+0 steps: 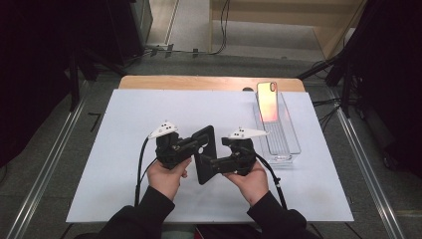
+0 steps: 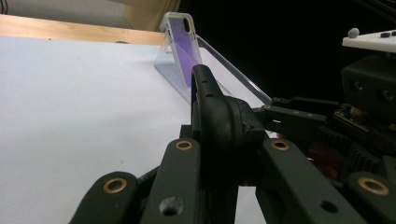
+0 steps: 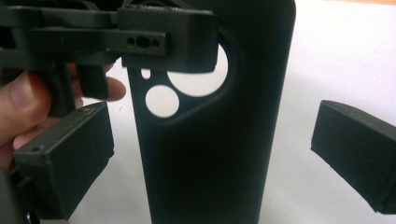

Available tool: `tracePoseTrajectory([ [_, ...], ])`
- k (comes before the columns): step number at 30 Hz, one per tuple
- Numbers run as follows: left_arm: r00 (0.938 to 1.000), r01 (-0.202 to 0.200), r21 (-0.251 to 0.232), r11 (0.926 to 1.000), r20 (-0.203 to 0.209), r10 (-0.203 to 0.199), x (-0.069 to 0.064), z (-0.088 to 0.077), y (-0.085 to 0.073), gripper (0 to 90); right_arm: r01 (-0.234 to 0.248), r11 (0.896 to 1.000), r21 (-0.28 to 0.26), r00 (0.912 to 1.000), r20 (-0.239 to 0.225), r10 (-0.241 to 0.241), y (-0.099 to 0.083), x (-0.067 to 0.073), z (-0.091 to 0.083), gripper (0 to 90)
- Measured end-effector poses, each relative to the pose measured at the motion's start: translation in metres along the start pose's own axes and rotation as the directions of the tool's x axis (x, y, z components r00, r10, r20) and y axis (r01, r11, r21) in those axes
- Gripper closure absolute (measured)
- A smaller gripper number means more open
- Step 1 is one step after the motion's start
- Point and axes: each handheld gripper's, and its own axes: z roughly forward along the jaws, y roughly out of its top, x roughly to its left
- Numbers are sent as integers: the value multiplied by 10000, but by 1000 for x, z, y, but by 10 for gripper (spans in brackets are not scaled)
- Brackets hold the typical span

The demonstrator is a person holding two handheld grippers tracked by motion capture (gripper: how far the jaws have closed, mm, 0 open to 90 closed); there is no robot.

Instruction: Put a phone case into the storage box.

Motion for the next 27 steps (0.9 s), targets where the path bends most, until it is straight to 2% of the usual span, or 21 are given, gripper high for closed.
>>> tracePoseTrajectory([
  [4, 10000, 19, 103, 9999, 57, -19, -4, 2, -2, 821, -185, 9998, -21, 9998, 21, 185, 0, 1, 2, 0],
  [14, 9998, -79, 236, 9997, 209, 74, -14, 4, -6, 820, -10, 9998, 199, 9998, 223, 6, -1, 4, 9, 0],
  [17, 9995, -86, 302, 9995, 300, 77, -15, 5, -7, 815, 85, 9998, 164, 9997, 236, -89, -1, 5, 7, 105],
  [22, 9993, -78, 267, 9996, 370, 68, -15, 4, -6, 811, 215, 9996, 189, 9993, 299, -221, 0, 7, 5, 117],
  [24, 9990, 36, 222, 9997, 453, -46, -15, 3, -6, 795, 327, 9993, 153, 9985, 436, -333, 1, 7, 4, 119],
  [27, 9992, 125, 302, 9995, 379, -136, -17, 4, -5, 707, 289, 9994, 186, 9987, 412, -296, 1, 7, 4, 120],
])
